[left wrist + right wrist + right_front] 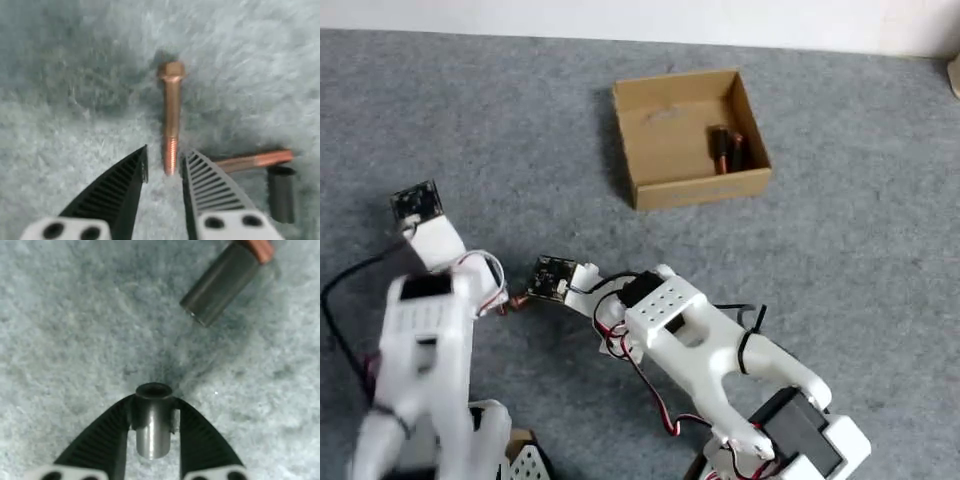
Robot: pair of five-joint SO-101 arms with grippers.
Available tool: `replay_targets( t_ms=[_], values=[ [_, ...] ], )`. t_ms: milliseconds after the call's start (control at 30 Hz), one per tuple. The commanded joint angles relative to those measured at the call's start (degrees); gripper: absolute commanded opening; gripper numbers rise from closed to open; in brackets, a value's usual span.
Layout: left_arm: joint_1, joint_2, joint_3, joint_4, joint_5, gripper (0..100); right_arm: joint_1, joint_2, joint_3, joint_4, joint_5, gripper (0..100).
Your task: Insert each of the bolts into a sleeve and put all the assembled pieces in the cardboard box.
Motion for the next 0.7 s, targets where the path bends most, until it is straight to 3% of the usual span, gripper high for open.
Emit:
replay_targets(
  t_ms=[0, 333, 667],
  values=[
    [-1.9, 9.9, -6.2, -1.3, 0.9, 12, 0.8, -2.5, -0.3, 0.0, -0.4, 0.5],
    [-2.5, 14.5, -8.4, -1.6, 0.6, 12, 0.6, -2.5, -0.2, 0.0, -0.4, 0.5],
    [-2.3, 14.7, -1.6, -11.2, -3.2, 12, 0.5, -2.5, 0.0, 0.0, -0.4, 0.5]
  ],
)
